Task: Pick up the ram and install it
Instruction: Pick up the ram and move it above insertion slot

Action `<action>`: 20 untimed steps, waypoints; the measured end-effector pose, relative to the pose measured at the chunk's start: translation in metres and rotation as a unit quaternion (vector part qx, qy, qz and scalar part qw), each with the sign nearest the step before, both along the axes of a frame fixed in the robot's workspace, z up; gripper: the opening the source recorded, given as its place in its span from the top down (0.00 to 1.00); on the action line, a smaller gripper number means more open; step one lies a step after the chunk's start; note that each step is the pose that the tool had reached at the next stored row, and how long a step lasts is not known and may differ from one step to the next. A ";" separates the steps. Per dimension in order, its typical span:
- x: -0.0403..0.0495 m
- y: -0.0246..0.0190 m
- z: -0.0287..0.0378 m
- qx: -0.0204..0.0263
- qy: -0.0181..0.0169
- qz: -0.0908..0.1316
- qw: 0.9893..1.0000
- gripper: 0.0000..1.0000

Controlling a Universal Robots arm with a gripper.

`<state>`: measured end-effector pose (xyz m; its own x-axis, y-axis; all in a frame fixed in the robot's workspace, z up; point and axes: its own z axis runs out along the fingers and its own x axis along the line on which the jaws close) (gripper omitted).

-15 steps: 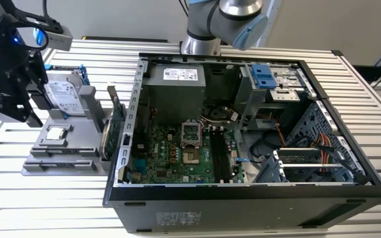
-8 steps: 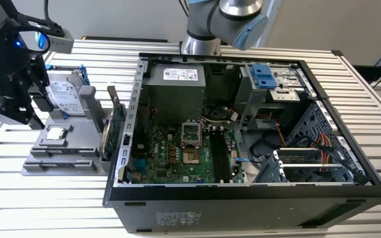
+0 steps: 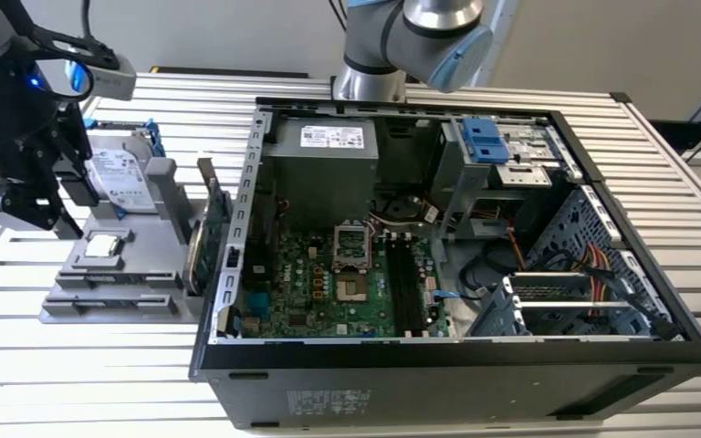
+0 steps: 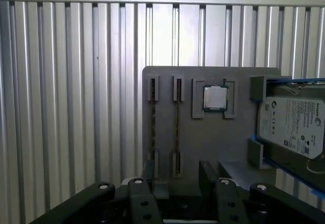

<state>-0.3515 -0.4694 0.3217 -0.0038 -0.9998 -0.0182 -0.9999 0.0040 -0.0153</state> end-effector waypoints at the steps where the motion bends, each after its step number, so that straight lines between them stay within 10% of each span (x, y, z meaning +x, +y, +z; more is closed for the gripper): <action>1: 0.0000 0.0000 -0.0003 0.000 0.000 0.000 1.000 0.00; 20: 0.0000 -0.0005 -0.0104 -0.002 0.000 0.000 1.000 0.00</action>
